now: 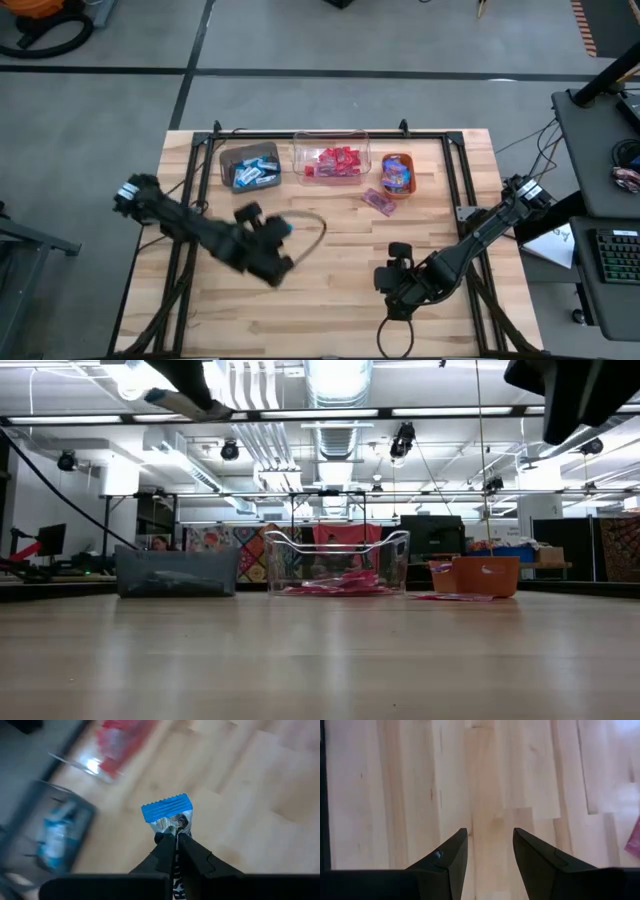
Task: Sort candy
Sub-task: Put the white chocolate into the black bin
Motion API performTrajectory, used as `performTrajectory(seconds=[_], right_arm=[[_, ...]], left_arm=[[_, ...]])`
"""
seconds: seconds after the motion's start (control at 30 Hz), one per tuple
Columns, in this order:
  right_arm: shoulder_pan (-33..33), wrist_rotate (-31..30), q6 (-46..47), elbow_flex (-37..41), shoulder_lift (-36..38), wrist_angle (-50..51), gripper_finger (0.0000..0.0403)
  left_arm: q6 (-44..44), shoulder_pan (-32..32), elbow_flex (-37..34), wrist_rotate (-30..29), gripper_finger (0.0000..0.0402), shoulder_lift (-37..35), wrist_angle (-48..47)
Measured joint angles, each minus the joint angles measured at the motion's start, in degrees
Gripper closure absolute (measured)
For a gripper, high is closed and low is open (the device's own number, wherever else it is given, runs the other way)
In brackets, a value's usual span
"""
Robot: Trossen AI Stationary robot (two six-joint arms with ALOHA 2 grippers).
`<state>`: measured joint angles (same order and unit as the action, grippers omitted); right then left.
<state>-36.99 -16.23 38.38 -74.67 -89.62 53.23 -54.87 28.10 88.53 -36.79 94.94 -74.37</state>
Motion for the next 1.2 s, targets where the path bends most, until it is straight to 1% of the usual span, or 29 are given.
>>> performTrajectory(seconds=[0.1, 0.2, 0.33, 0.43, 0.5, 0.63, 0.73, 0.8, 0.87, 0.97, 1.2], right_arm=[[0.32, -1.95, 0.94, 0.0, 0.0, -0.06, 0.0252], [0.89, -3.71, 1.07, 0.0, 0.0, -0.24, 0.0252], [2.06, -4.97, 1.05, 0.0, 0.0, -0.7, 0.0252], [3.19, -5.06, 0.78, 0.0, 0.0, -1.61, 0.0252], [3.97, -5.09, 0.58, 0.0, 0.0, -1.7, 0.0252], [5.58, -5.32, 0.49, 0.0, 0.0, -1.7, 0.0252], [6.75, -5.51, 0.01, 0.0, 0.0, -1.7, 0.0252], [7.55, -5.53, 0.01, 0.0, -0.02, -1.72, 0.0252], [8.39, -5.57, 0.01, 0.0, 0.0, -1.72, 0.0252], [9.72, -5.6, -0.27, 0.0, 0.0, -1.7, 0.0252], [14.61, -5.33, -0.9, 0.0, -0.02, -1.68, 0.0252]], left_arm=[[5.81, -4.86, -2.1, -1.37, 0.0401, -4.87, -0.33], [11.85, -11.37, -5.33, -1.71, 0.0401, -9.45, -0.3], [19.79, -22.91, -11.96, -1.69, 0.0401, -14.98, 1.0], [27.16, -32.96, -17.96, -0.91, 0.0401, -18.95, 5.9], [32.34, -40.04, -22.27, 2.55, 0.0401, -21.1, 10.69], [42.46, -53.05, -30.75, 13.21, 0.0401, -23.47, 23.43], [46.88, -61.06, -35.72, 19.28, 0.0401, -23.34, 31.18], [48.95, -65.39, -37.96, 22.04, 0.0401, -22.57, 34.26], [50.69, -68.76, -39.87, 23.38, 0.0401, -21.58, 36.16], [51.92, -71.49, -41.37, 24.3, 0.0401, -20.2, 37.8], [52.96, -72.07, -42.63, 24.37, 0.0401, -18.21, 41.22]])
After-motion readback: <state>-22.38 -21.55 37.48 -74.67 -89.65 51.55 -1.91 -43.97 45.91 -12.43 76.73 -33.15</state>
